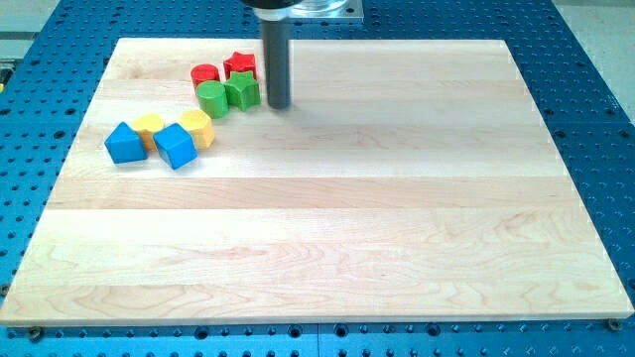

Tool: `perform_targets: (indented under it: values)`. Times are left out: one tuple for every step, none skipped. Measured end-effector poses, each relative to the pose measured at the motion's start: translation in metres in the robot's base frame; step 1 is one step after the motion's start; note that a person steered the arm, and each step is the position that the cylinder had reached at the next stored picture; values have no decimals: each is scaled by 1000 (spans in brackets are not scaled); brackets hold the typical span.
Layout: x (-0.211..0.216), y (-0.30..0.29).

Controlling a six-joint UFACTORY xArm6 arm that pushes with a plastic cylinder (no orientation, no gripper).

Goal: Place red star and green star in a vertical line

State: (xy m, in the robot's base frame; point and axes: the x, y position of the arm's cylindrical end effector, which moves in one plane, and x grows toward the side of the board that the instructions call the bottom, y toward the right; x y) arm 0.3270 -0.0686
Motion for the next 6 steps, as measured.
perform_targets:
  values:
    - [-1, -36]
    - [-41, 4]
    - [-59, -11]
    - [-64, 1]
    - [-65, -37]
    - [-78, -50]
